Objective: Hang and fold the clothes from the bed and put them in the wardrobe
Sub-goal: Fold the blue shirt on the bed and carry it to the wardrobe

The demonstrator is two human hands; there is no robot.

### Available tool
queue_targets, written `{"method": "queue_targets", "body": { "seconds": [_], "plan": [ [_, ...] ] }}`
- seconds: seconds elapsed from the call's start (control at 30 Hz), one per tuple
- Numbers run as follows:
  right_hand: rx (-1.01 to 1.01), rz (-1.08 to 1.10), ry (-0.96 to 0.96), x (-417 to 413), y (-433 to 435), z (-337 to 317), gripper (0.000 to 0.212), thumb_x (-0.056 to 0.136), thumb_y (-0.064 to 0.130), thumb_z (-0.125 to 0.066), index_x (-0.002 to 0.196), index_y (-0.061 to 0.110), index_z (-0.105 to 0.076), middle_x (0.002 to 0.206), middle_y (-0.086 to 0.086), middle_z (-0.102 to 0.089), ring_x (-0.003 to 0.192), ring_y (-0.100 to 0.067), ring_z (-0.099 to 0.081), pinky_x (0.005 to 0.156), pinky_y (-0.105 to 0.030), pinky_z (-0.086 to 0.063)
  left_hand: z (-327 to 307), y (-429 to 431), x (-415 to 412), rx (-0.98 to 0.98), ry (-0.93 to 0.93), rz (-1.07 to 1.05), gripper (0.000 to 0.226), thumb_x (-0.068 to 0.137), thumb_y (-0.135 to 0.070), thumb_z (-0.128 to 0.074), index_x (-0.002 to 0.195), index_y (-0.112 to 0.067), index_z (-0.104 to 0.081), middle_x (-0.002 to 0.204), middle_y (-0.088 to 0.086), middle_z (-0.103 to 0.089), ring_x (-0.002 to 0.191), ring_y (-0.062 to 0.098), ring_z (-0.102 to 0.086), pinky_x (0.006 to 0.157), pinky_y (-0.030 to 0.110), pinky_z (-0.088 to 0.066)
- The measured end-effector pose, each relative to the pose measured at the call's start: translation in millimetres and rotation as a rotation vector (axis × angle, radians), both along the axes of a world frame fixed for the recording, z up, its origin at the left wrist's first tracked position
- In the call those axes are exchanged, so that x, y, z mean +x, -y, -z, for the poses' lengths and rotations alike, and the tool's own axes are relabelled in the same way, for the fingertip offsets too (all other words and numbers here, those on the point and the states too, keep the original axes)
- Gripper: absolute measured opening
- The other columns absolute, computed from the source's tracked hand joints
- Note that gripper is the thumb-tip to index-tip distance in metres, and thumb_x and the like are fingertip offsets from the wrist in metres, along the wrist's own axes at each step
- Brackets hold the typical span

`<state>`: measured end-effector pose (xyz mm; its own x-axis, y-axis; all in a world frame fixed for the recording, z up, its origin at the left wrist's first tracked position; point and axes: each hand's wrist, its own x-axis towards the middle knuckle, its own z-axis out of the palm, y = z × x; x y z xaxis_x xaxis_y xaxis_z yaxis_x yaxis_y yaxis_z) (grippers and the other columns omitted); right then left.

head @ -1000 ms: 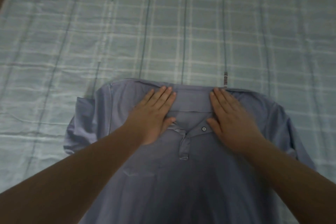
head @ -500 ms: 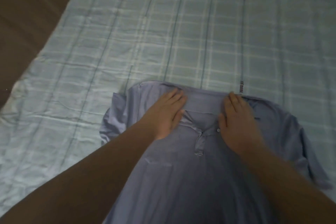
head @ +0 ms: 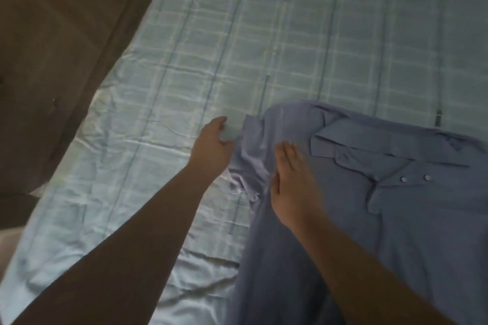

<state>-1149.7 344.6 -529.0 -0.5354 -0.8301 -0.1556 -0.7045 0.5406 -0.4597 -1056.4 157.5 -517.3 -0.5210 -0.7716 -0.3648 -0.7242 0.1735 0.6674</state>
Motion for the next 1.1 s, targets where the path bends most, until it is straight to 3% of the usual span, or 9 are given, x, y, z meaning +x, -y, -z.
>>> {"method": "queue_targets", "body": {
  "seconds": [0.1,0.23,0.33,0.47,0.53,0.73,0.83,0.93,1.1],
  "plan": [
    [0.066,-0.006,-0.021,5.4,19.4,5.7,0.065,0.093,0.012,-0.045,0.153,-0.001,-0.024,0.160,-0.019,-0.025,0.150,-0.033,-0.020,0.123,-0.040,-0.015,-3.2,19.3,-22.5,0.014,-0.023,0.298,0.041,0.085,-0.015,-0.068,0.126,-0.010,-0.064,0.120,0.009,-0.066,0.109,0.022,-0.062,0.099,0.035,-0.048],
    [0.119,0.040,-0.046,8.5,35.3,15.5,0.065,0.099,0.021,-0.041,0.156,0.004,-0.015,0.163,-0.015,-0.018,0.152,-0.029,-0.014,0.124,-0.039,-0.009,-10.2,35.9,-38.7,0.089,0.067,0.507,0.014,0.083,-0.014,-0.073,0.094,-0.017,-0.065,0.088,-0.003,-0.058,0.088,0.019,-0.056,0.074,0.027,-0.041],
    [0.160,0.088,-0.057,13.5,38.6,19.4,0.066,0.100,0.026,-0.040,0.157,0.010,-0.012,0.165,-0.010,-0.011,0.153,-0.025,-0.009,0.123,-0.042,-0.008,-12.4,37.6,-40.0,0.049,0.071,0.593,0.028,0.082,-0.017,-0.075,0.071,-0.015,-0.050,0.079,0.005,-0.051,0.079,0.021,-0.051,0.068,0.031,-0.039],
    [0.172,0.117,-0.072,18.6,42.4,16.5,0.063,0.101,0.029,-0.038,0.157,0.011,-0.016,0.166,-0.009,-0.010,0.153,-0.026,-0.011,0.123,-0.046,-0.007,-17.5,42.3,-25.0,0.218,-0.133,0.365,0.027,0.088,-0.015,-0.066,0.072,-0.019,-0.045,0.067,-0.004,-0.044,0.054,-0.001,-0.039,0.051,0.016,-0.032],
    [0.184,0.126,-0.113,20.0,46.0,15.7,0.062,0.101,0.035,-0.033,0.158,0.013,-0.019,0.165,-0.008,-0.013,0.153,-0.025,-0.012,0.123,-0.048,-0.010,-15.1,45.6,-16.1,0.234,-0.128,0.225,0.021,0.090,-0.020,-0.065,0.081,-0.019,-0.047,0.071,-0.003,-0.048,0.059,0.003,-0.043,0.051,0.017,-0.035],
    [0.227,0.085,-0.171,28.3,58.4,28.7,0.065,0.101,0.044,-0.022,0.158,0.014,-0.016,0.165,-0.008,-0.014,0.153,-0.025,-0.010,0.122,-0.053,-0.009,4.4,54.2,15.9,0.306,-0.005,-0.142,0.055,0.081,-0.021,-0.081,0.125,-0.011,-0.049,0.115,0.012,-0.060,0.102,0.028,-0.062,0.088,0.044,-0.055],
    [0.259,0.097,-0.217,31.3,60.2,38.2,0.066,0.101,0.045,-0.026,0.158,0.014,-0.015,0.165,-0.008,-0.014,0.153,-0.027,-0.009,0.122,-0.055,-0.006,8.1,52.3,32.1,0.439,-0.034,-0.299,0.046,0.079,-0.027,-0.084,0.109,-0.002,-0.060,0.108,0.020,-0.068,0.095,0.035,-0.069,0.082,0.051,-0.060],
    [0.266,0.096,-0.240,31.8,60.8,39.1,0.067,0.100,0.044,-0.027,0.158,0.013,-0.016,0.165,-0.010,-0.016,0.152,-0.028,-0.012,0.121,-0.056,-0.009,2.0,41.5,47.8,0.788,-0.152,-0.356,0.028,0.084,-0.028,-0.079,0.094,-0.002,-0.074,0.096,0.023,-0.074,0.085,0.033,-0.071,0.073,0.040,-0.062],
    [0.283,0.053,-0.185,27.7,58.8,26.0,0.066,0.101,0.045,-0.017,0.159,0.014,-0.008,0.166,-0.008,-0.006,0.154,-0.025,-0.003,0.122,-0.054,-0.005,-8.0,31.2,53.9,1.053,-0.237,-0.380,0.012,0.087,-0.010,-0.069,0.083,0.001,-0.065,0.086,0.020,-0.055,0.083,0.032,-0.053,0.071,0.033,-0.059]
  ]
}}
